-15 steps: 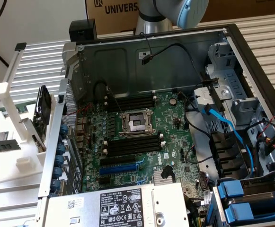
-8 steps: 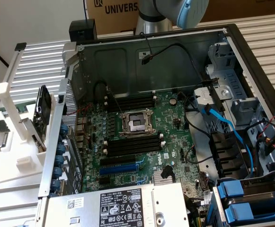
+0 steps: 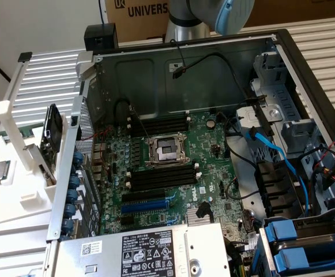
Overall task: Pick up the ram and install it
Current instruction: 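Pick up the ram and move it above insertion slot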
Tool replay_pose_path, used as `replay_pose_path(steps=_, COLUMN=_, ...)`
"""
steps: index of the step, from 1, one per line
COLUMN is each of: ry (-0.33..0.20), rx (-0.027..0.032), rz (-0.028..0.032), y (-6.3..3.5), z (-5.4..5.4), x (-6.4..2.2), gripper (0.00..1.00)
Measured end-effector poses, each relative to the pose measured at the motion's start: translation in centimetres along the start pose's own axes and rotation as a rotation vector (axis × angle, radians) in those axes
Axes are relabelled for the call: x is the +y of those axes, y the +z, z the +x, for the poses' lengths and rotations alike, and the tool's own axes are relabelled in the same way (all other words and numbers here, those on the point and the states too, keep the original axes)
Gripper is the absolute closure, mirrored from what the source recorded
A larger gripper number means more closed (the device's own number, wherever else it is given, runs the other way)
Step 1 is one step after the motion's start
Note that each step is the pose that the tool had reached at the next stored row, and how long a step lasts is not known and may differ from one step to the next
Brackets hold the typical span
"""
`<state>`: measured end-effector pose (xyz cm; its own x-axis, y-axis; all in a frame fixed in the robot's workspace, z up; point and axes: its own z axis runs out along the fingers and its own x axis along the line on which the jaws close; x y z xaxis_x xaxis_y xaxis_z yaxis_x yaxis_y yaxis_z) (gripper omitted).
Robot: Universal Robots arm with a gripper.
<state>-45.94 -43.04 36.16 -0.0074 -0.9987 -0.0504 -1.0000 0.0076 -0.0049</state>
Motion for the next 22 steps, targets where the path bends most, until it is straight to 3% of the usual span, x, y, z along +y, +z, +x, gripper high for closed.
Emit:
replay_pose_path(steps=2, ry=-0.002, rx=0.0000, rz=0.0055, y=-0.25, z=0.0, x=0.01, gripper=0.88)
replay_pose_path(steps=8, ry=-0.003, rx=0.0019, rz=0.0070, y=-0.34, z=0.0, x=-0.04, gripper=0.88)
replay_pose_path(steps=11, ry=-0.006, rx=0.0017, rz=0.0104, y=-1.22, z=-0.1, x=-0.18, gripper=0.88)
replay_pose_path(steps=15, ry=-0.012, rx=0.0011, rz=0.0159, y=-2.20, z=-0.1, x=-0.56, gripper=0.88)
replay_pose_path(steps=22, ry=-0.018, rx=-0.0001, rz=0.0254, y=-2.53, z=-0.1, x=-1.48, gripper=0.88)
